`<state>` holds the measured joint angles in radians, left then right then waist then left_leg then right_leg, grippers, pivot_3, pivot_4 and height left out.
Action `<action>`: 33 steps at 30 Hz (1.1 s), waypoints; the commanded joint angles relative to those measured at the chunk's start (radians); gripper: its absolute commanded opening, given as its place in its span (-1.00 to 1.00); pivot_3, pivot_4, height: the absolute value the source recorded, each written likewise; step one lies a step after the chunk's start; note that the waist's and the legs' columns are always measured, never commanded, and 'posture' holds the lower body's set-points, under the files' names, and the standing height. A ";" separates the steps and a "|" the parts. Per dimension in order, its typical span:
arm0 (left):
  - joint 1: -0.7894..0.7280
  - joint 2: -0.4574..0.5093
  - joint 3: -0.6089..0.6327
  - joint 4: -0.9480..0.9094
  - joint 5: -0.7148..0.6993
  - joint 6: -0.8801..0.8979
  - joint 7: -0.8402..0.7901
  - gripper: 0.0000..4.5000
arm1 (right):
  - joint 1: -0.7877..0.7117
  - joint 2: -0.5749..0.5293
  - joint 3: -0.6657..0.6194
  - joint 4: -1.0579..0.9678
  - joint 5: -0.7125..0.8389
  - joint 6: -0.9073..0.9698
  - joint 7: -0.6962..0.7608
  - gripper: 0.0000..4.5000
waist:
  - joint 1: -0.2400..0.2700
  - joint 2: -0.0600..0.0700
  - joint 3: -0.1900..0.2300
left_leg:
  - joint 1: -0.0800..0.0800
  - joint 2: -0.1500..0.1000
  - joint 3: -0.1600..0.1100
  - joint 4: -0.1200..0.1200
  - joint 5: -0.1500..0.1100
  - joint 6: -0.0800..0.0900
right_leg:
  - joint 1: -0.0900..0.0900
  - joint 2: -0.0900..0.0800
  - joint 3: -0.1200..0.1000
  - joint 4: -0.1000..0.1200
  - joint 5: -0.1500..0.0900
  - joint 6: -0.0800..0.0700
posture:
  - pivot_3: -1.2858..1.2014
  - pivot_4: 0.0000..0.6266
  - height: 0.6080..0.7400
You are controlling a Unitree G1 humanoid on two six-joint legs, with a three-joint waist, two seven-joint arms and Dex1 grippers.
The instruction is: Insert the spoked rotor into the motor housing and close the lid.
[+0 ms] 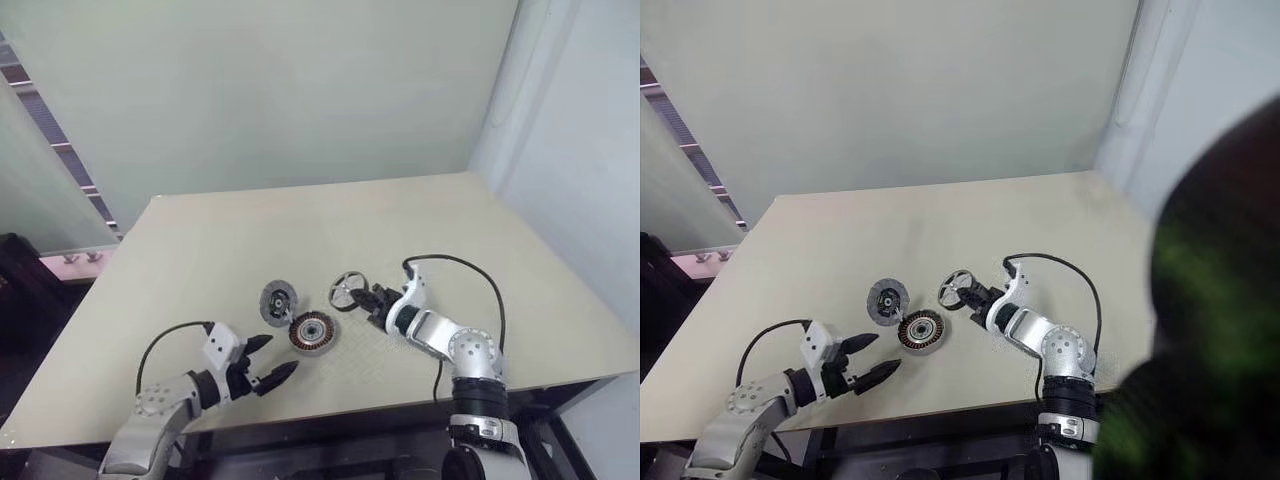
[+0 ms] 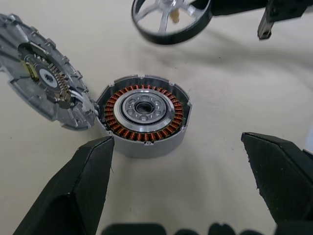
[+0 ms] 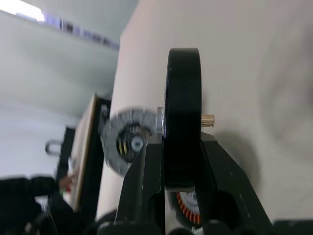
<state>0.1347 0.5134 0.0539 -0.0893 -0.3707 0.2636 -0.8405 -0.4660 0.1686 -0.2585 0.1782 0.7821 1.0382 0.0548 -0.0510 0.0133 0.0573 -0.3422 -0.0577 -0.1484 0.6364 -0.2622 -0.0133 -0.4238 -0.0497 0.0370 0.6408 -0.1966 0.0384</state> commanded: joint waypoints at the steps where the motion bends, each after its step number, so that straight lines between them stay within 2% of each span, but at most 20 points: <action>1: 0.004 0.005 0.025 -0.053 -0.021 -0.001 0.005 1.00 | -0.034 0.103 0.064 0.004 0.002 -0.025 0.012 -0.80 | 0.000 0.000 0.000 | 0.000 0.000 0.000 0.000 0.000 0.000 | 0.000 0.000 0.000 0.000 0.000 0.000 | 0.03 -1.00 1.00; 13: 0.044 0.018 0.051 -0.077 -0.023 0.010 0.011 1.00 | -0.050 0.106 0.174 0.098 -0.022 -0.080 0.035 -0.80 | 0.000 -0.001 0.000 | 0.000 0.000 0.000 0.001 0.000 0.000 | 0.000 0.000 0.000 0.000 0.000 0.000 | 0.03 -1.00 1.00; 33: 0.038 0.003 0.036 -0.070 -0.010 0.002 0.011 1.00 | -0.054 0.158 0.196 0.134 0.034 -0.085 0.040 -0.80 | -0.004 -0.001 0.000 | 0.000 0.000 0.000 0.001 0.000 0.000 | 0.000 0.001 0.000 0.000 0.000 0.000 | 0.03 -1.00 1.00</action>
<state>0.1863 0.5130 0.0821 -0.1355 -0.3716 0.2829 -0.8283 -0.4686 0.1700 -0.0657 0.3410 0.7807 0.9551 0.0935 -0.0553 0.0123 0.0568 -0.3420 -0.0572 -0.1482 0.6371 -0.2623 -0.0132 -0.4238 -0.0491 0.0373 0.6408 -0.1965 0.0384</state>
